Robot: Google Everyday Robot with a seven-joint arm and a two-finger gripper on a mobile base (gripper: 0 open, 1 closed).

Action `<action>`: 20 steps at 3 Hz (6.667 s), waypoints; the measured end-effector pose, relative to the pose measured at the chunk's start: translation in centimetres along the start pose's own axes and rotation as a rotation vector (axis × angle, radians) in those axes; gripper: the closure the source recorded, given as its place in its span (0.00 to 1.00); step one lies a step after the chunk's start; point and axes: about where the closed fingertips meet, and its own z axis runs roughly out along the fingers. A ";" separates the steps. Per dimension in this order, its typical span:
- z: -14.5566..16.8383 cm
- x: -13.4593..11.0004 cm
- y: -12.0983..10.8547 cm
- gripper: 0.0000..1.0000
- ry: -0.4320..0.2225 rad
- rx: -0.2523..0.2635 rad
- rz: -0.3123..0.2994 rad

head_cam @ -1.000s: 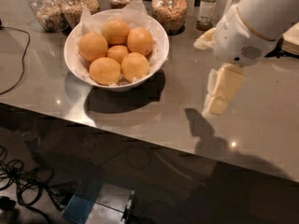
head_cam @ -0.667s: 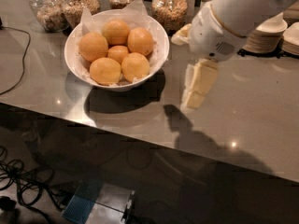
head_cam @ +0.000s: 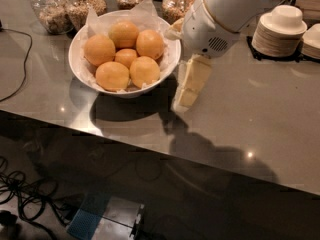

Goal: Pick orange from white bowl

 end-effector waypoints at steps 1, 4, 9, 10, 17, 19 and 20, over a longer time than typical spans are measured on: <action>0.8 0.4 -2.1 0.00 -0.018 0.034 0.024; 3.5 -1.8 -12.2 0.00 -0.081 0.080 -0.035; 7.6 -0.6 -16.0 0.31 -0.019 0.031 -0.116; 6.3 -2.1 -16.1 0.23 0.009 0.050 -0.189; 9.4 0.3 -18.6 0.19 0.165 -0.049 -0.276; 11.5 2.4 -18.5 0.21 0.175 -0.089 -0.248; 12.4 3.5 -18.4 0.22 0.189 -0.106 -0.247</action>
Offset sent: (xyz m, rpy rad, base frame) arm 0.1134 0.0272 0.0062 0.1125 -0.0892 -0.0431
